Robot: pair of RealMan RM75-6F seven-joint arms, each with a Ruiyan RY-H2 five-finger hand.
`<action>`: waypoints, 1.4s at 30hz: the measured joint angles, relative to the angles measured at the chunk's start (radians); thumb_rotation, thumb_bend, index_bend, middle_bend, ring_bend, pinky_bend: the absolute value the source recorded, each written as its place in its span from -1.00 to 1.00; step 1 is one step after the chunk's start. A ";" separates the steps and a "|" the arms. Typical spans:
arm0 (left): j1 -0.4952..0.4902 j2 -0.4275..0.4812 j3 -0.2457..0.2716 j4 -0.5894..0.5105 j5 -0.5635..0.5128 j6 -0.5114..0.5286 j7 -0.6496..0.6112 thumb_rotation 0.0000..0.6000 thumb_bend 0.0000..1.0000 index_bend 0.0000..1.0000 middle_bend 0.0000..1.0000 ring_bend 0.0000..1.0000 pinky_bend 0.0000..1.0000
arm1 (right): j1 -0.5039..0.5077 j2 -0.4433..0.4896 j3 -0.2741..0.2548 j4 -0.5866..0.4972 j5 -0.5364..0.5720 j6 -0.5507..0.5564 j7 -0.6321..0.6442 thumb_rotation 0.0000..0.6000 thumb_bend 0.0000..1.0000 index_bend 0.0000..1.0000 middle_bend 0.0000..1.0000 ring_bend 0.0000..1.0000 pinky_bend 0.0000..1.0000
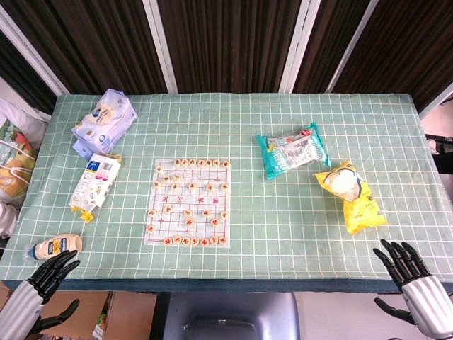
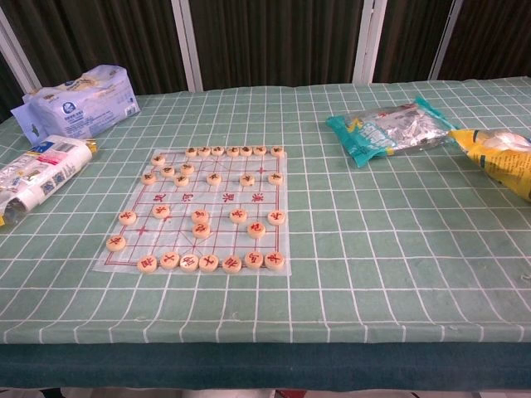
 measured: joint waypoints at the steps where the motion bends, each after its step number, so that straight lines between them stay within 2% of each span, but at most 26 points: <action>1: -0.002 0.001 -0.001 0.001 0.005 -0.002 -0.012 1.00 -0.28 -1.00 -1.00 -1.00 -0.71 | 0.000 0.000 0.000 0.001 -0.002 0.002 0.002 1.00 -0.50 -1.00 -1.00 -1.00 -1.00; 5: -0.020 0.001 -0.002 0.001 0.019 -0.030 -0.025 1.00 -0.28 -1.00 -1.00 -1.00 -0.65 | -0.002 -0.002 -0.003 0.004 -0.018 0.018 0.008 1.00 -0.50 -1.00 -1.00 -1.00 -1.00; 6: -0.029 0.002 -0.003 -0.003 0.025 -0.040 -0.029 1.00 -0.28 -1.00 -0.98 -0.93 -0.48 | -0.001 -0.003 -0.004 0.004 -0.020 0.016 0.007 1.00 -0.50 -1.00 -1.00 -1.00 -1.00; 7: -0.037 0.001 -0.007 -0.008 0.030 -0.048 -0.032 1.00 -0.28 -1.00 -0.91 -0.75 -0.19 | -0.001 -0.004 -0.005 0.003 -0.021 0.013 0.006 1.00 -0.50 -1.00 -1.00 -1.00 -1.00; 8: -0.044 -0.003 -0.019 -0.014 0.030 -0.052 -0.031 1.00 -0.28 -1.00 -0.73 -0.40 0.29 | 0.001 -0.005 -0.005 0.001 -0.024 0.009 0.000 1.00 -0.50 -1.00 -1.00 -1.00 -1.00; 9: -0.049 -0.010 -0.034 -0.016 0.025 -0.051 -0.025 1.00 -0.27 -1.00 -0.45 0.04 0.72 | 0.003 -0.007 -0.005 0.000 -0.026 0.005 -0.006 1.00 -0.50 -1.00 -1.00 -1.00 -1.00; 10: -0.054 -0.018 -0.052 -0.019 0.017 -0.051 -0.012 1.00 -0.25 -0.99 -0.13 0.42 0.96 | 0.005 -0.009 -0.006 -0.002 -0.030 0.003 -0.012 1.00 -0.50 -1.00 -1.00 -1.00 -1.00; 12: -0.069 -0.041 -0.094 -0.031 -0.008 -0.062 0.029 1.00 -0.23 -0.88 0.44 0.84 1.00 | 0.008 -0.015 -0.006 -0.005 -0.042 0.001 -0.023 1.00 -0.50 -1.00 -1.00 -1.00 -1.00; 13: -0.078 -0.054 -0.114 -0.039 -0.019 -0.072 0.047 1.00 -0.23 -0.76 0.71 0.95 1.00 | 0.008 -0.018 -0.006 -0.005 -0.046 0.001 -0.027 1.00 -0.50 -1.00 -1.00 -1.00 -1.00; 15: -0.096 -0.080 -0.146 -0.062 -0.043 -0.096 0.071 1.00 -0.22 -0.53 0.98 1.00 1.00 | 0.010 -0.023 -0.006 -0.007 -0.049 -0.002 -0.035 1.00 -0.50 -1.00 -1.00 -1.00 -1.00; 16: -0.104 -0.092 -0.154 -0.072 -0.056 -0.109 0.069 1.00 -0.22 -0.45 1.00 1.00 1.00 | 0.011 -0.025 -0.007 -0.008 -0.049 -0.006 -0.037 1.00 -0.50 -1.00 -1.00 -1.00 -1.00; 19: -0.125 -0.134 -0.176 -0.089 -0.094 -0.152 0.049 1.00 -0.22 -0.40 1.00 1.00 1.00 | 0.017 -0.029 -0.009 -0.014 -0.052 -0.023 -0.048 1.00 -0.50 -1.00 -1.00 -1.00 -1.00; 22: -0.150 -0.164 -0.185 -0.111 -0.137 -0.244 0.070 1.00 -0.22 -0.39 1.00 1.00 1.00 | 0.021 -0.031 -0.013 -0.018 -0.058 -0.029 -0.054 1.00 -0.50 -1.00 -1.00 -1.00 -1.00; 26: -0.188 -0.198 -0.199 -0.160 -0.235 -0.433 0.144 1.00 -0.23 -0.36 1.00 1.00 1.00 | 0.021 -0.031 -0.009 -0.023 -0.044 -0.031 -0.054 1.00 -0.50 -1.00 -1.00 -1.00 -1.00; 30: -0.214 -0.252 -0.230 -0.182 -0.352 -0.545 0.267 1.00 -0.24 -0.27 1.00 1.00 1.00 | 0.022 -0.027 -0.008 -0.025 -0.034 -0.035 -0.044 1.00 -0.50 -1.00 -1.00 -1.00 -1.00; 35: -0.246 -0.356 -0.274 -0.132 -0.465 -0.631 0.387 1.00 -0.27 -0.25 1.00 1.00 1.00 | 0.020 -0.019 -0.014 -0.018 -0.036 -0.030 -0.030 1.00 -0.51 -1.00 -1.00 -1.00 -1.00; 42: -0.276 -0.450 -0.315 -0.016 -0.559 -0.704 0.463 1.00 -0.27 -0.20 1.00 1.00 1.00 | 0.013 -0.013 -0.017 -0.009 -0.028 -0.022 -0.018 1.00 -0.50 -1.00 -1.00 -1.00 -1.00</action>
